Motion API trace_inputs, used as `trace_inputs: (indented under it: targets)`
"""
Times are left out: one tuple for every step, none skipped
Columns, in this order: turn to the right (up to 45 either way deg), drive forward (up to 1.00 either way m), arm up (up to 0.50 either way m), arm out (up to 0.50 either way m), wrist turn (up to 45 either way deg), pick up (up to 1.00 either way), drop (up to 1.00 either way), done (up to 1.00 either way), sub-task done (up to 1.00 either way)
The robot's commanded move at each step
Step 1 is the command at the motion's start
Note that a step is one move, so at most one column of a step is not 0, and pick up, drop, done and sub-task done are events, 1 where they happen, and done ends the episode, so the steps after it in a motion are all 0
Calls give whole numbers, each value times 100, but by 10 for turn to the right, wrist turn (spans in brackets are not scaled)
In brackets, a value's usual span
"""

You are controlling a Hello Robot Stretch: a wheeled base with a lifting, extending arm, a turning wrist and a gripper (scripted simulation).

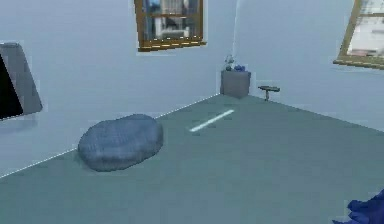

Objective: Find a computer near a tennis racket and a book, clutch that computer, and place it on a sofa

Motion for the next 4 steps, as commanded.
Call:
trace_inputs:
  targets:
    - [0,50,0,0,0,0,0,0,0]
    - [390,0,0,0,0,0,0,0,0]
    - [0,65,0,0,0,0,0,0,0]
    - [450,0,0,0,0,0,0,0,0]
